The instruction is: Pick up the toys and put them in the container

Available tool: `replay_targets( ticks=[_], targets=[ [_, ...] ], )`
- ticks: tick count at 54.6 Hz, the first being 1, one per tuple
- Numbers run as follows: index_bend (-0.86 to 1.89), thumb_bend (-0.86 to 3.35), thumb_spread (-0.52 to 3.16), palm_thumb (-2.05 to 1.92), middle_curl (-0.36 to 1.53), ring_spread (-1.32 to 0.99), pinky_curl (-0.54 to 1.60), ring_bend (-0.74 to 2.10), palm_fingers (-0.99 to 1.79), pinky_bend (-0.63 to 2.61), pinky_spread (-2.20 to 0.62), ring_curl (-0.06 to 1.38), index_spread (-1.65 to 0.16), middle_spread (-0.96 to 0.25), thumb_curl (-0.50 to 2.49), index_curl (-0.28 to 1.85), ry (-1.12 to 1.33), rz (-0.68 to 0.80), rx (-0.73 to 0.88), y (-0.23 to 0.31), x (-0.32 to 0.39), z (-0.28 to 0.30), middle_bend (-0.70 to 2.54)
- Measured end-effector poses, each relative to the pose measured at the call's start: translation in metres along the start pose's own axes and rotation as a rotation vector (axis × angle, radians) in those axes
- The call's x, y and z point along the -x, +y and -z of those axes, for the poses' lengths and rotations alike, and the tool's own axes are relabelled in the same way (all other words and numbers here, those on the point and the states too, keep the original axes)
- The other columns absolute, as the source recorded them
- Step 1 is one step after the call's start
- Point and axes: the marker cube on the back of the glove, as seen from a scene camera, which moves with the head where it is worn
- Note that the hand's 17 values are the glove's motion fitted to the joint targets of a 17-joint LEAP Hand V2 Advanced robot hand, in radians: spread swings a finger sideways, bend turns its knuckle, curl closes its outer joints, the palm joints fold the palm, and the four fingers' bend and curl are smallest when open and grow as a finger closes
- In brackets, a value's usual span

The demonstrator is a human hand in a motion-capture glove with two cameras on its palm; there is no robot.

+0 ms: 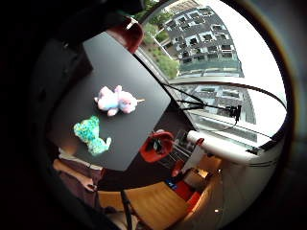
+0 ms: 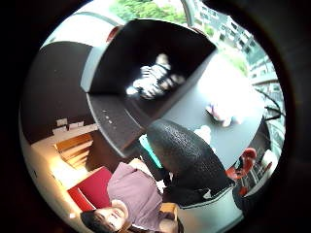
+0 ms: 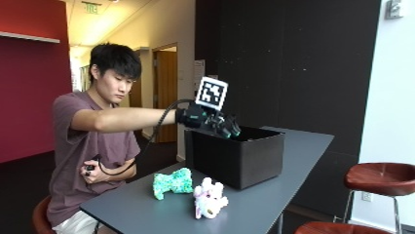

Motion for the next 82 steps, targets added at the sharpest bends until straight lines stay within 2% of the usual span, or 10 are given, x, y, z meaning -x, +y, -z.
replay_targets(
  ticks=[8,16,22,33,39,40,47,57,68,82],
  targets=[
    [0.14,-0.05,1.22,-0.07,0.27,-0.03,0.3,0.26,-0.16,0.71,0.02,0.31,-0.23,-0.05,0.22,0.21,0.004,-0.209,0.068,-0.029,-0.063,-0.088,0.17],
    [0.11,-0.04,1.19,-0.03,0.25,-0.01,0.34,0.15,-0.21,0.82,0.05,0.29,-0.24,-0.07,0.23,0.21,0.067,-0.119,0.188,-0.043,-0.08,-0.196,0.1],
    [0.14,-0.03,1.15,-0.03,0.23,0.02,0.37,0.14,-0.21,0.94,0.07,0.26,-0.26,-0.08,0.24,0.22,0.178,-0.065,0.059,-0.045,-0.096,-0.216,0.09],
    [0.43,0.01,1.21,0.08,0.33,-0.19,0.25,0.47,0.7,0.62,-0.05,0.31,-0.28,-0.17,0.29,0.3,-0.088,-0.065,-0.277,-0.053,-0.09,-0.224,0.51],
    [0.56,0.09,1.24,0.26,0.44,-0.32,0.25,0.66,0.9,0.52,-0.17,0.4,-0.29,-0.23,0.36,0.39,-0.125,-0.123,-0.303,-0.058,-0.095,-0.215,0.74],
    [0.61,0.16,1.15,0.4,0.46,-0.34,0.29,0.75,1.11,0.61,-0.2,0.44,-0.29,-0.23,0.41,0.42,-0.121,-0.13,-0.276,-0.058,-0.093,-0.213,0.77],
    [0.81,0.16,0.96,0.5,0.57,-0.41,0.37,0.88,1.26,0.76,-0.29,0.53,-0.29,-0.25,0.51,0.54,-0.082,-0.151,-0.149,-0.048,-0.079,-0.179,0.98],
    [1.03,0.13,0.73,0.53,0.69,-0.44,0.47,1.06,1.18,0.92,-0.35,0.63,-0.26,-0.24,0.62,0.69,-0.036,-0.161,-0.195,-0.022,-0.053,-0.077,1.18],
    [1.11,0.09,0.58,0.55,0.76,-0.44,0.53,1.16,1.09,1.01,-0.37,0.69,-0.24,-0.21,0.71,0.79,0.075,0.053,-0.341,0.021,0.049,0.09,1.28],
    [1.12,0.05,0.49,0.56,0.8,-0.43,0.58,1.19,1.04,1.04,-0.37,0.73,-0.22,-0.19,0.81,0.86,0.108,0.152,-0.445,0.014,0.192,0.184,1.31]
  ],
)
